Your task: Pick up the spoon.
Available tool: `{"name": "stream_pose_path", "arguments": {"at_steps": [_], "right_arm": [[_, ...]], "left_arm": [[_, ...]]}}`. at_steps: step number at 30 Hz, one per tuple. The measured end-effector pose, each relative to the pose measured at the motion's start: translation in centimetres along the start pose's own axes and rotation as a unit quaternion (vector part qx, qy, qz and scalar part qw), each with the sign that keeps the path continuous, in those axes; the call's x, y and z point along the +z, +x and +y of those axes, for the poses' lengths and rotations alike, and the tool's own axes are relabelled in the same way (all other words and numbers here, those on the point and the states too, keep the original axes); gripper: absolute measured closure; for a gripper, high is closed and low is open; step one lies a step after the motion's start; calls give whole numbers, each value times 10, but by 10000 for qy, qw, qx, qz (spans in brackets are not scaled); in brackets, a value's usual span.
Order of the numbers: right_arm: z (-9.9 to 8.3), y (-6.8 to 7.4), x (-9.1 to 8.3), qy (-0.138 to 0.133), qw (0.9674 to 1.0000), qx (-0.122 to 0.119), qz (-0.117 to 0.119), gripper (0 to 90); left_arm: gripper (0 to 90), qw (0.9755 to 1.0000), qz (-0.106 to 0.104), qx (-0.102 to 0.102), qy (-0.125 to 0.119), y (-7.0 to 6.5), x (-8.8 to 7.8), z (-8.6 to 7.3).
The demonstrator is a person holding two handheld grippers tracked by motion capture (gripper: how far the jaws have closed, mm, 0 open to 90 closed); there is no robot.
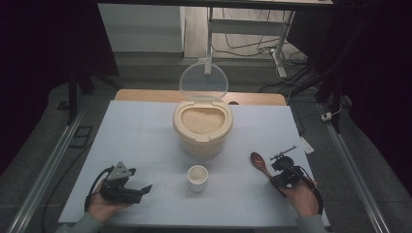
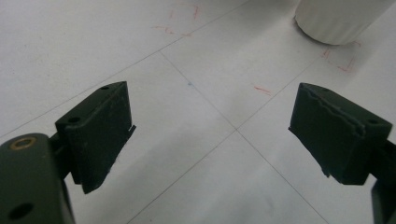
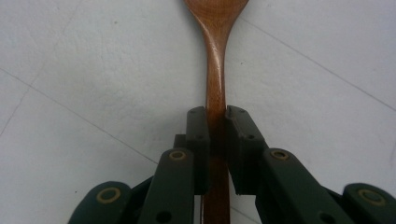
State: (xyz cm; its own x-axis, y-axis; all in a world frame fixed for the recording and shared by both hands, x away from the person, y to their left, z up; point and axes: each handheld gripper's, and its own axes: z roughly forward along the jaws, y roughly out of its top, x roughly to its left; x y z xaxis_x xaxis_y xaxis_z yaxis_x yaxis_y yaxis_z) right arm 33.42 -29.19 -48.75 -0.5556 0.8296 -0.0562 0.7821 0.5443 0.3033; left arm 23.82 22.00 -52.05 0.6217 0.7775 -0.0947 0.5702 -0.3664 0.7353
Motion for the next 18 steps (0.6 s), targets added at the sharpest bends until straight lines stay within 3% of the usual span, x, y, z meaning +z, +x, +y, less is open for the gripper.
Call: {"name": "stream_pose_path", "arguments": {"at_steps": [9, 18], "right_arm": [[-3, -3, -18, -513, 9984, -57, 215, 796], [0, 7, -38, -963, 9929, -494, 498, 796]], "left_arm": [[133, 10000, 24, -10, -13, 0, -1, 0], [133, 10000, 24, -13, -12, 1, 0, 0]]}}
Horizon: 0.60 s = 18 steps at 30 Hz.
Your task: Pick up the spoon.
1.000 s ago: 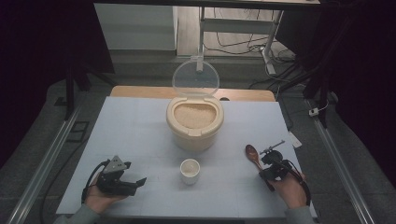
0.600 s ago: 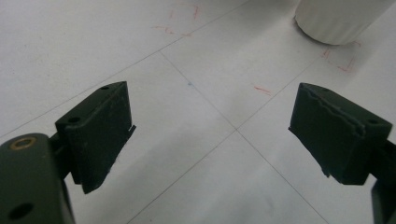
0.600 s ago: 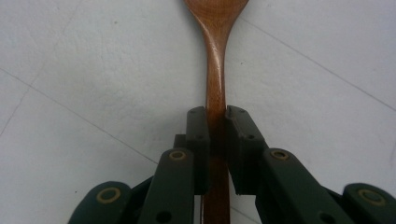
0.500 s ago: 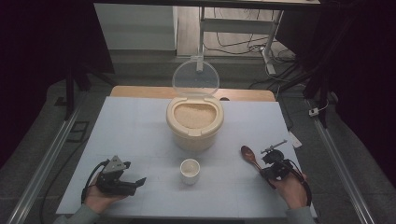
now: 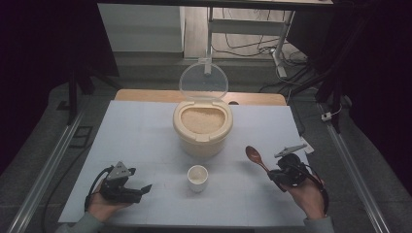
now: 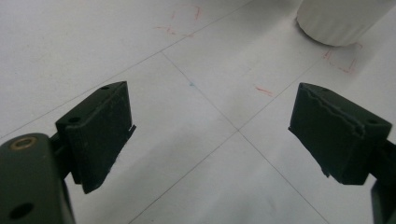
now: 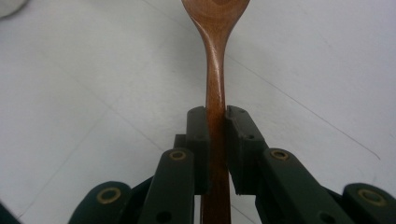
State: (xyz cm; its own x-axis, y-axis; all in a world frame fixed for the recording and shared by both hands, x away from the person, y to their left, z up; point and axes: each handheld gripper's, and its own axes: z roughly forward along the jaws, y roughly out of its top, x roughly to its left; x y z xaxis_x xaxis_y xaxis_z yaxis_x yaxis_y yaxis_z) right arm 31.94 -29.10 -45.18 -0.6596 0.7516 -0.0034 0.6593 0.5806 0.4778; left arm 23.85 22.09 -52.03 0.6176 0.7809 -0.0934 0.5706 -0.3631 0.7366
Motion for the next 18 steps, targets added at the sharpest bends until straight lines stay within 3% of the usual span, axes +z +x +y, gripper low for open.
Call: {"name": "stream_pose_path", "arguments": {"at_steps": [10, 18], "right_arm": [[9, 18, -11, -230, 9986, -401, 276, 795], [14, 28, -11, -313, 9971, -572, 383, 795]], "left_arm": [[132, 10000, 1, -27, -25, 0, -1, 0], [132, 10000, 16, -17, -25, 1, -1, 0]]}}
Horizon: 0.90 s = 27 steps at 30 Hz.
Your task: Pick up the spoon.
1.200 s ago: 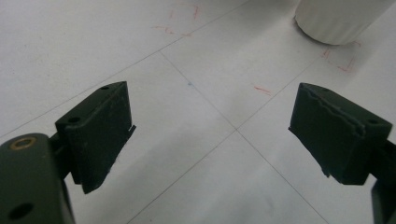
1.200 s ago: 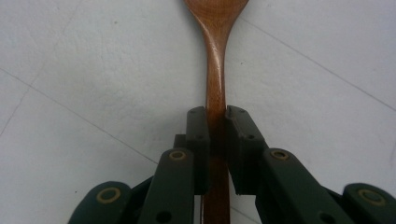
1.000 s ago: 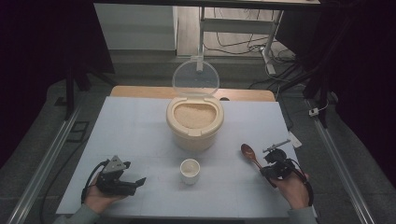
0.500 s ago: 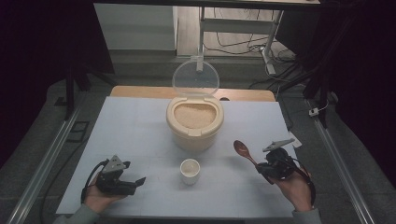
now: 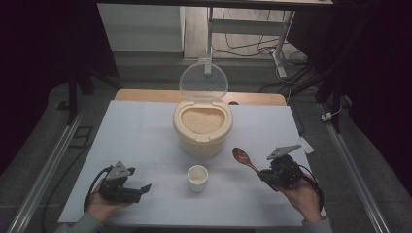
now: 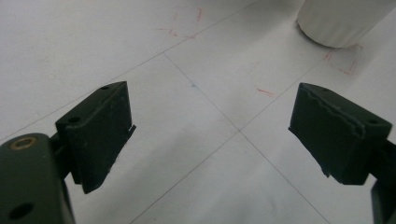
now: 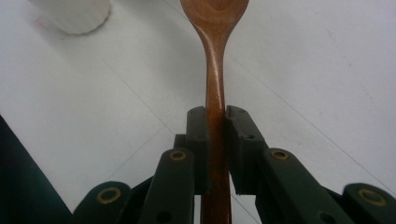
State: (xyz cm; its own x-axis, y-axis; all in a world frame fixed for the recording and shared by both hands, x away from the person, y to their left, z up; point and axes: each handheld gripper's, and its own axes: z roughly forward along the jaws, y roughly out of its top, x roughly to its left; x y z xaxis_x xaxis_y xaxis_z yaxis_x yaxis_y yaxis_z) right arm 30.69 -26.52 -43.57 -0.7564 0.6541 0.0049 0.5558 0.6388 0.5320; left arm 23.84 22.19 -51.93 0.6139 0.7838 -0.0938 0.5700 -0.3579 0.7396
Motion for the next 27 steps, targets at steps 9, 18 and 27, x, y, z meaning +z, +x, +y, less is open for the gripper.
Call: {"name": "stream_pose_path", "arguments": {"at_steps": [9, 18, 27], "right_arm": [[10, 12, -5, -181, 9993, -265, 206, 795], [29, 28, 5, -167, 9976, -537, 391, 795], [47, 43, 12, -187, 9952, -824, 489, 795]], "left_arm": [[132, 10000, 1, -2, 2, 0, 0, 0], [132, 10000, 3, -3, 8, 1, 0, 0], [132, 10000, 3, 0, 6, 1, 0, 0]]}}
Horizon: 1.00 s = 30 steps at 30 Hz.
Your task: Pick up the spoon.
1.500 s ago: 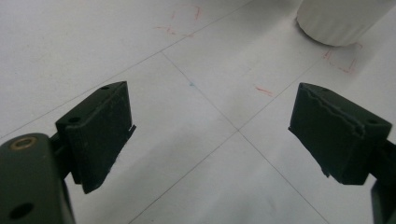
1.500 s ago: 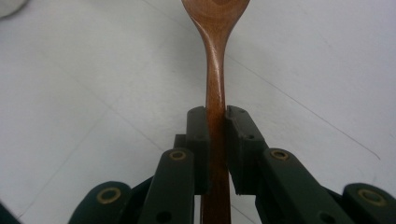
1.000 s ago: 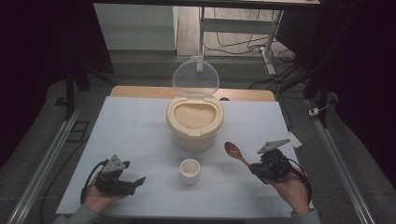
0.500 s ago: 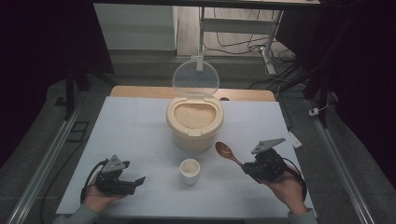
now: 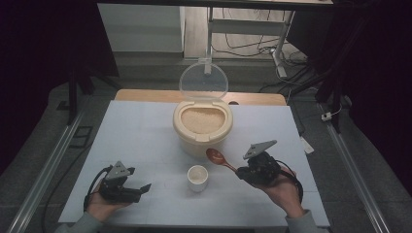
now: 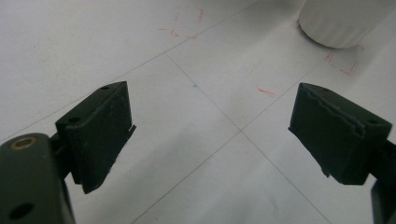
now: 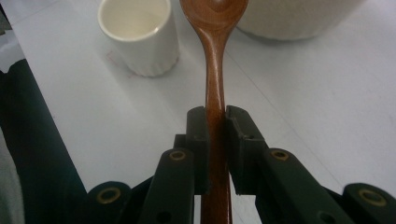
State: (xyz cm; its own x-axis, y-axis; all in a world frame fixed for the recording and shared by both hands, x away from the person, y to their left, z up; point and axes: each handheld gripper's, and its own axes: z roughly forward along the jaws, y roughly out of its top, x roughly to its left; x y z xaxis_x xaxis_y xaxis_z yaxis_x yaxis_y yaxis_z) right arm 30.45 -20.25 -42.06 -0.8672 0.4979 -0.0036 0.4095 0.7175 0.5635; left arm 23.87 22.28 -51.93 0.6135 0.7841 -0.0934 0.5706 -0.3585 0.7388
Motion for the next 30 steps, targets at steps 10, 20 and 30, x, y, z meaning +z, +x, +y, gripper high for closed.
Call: {"name": "stream_pose_path", "arguments": {"at_steps": [10, 20, 30], "right_arm": [[18, 14, 17, 8, 9994, -315, 147, 795], [24, 23, 26, 1, 9985, -475, 286, 794], [28, 31, 33, 17, 9964, -733, 424, 795]], "left_arm": [[133, 10000, 5, 15, 2, 0, 0, 0], [133, 10000, -2, 12, -10, -1, -1, 0], [132, 10000, -21, 64, -32, -3, -2, 2]]}}
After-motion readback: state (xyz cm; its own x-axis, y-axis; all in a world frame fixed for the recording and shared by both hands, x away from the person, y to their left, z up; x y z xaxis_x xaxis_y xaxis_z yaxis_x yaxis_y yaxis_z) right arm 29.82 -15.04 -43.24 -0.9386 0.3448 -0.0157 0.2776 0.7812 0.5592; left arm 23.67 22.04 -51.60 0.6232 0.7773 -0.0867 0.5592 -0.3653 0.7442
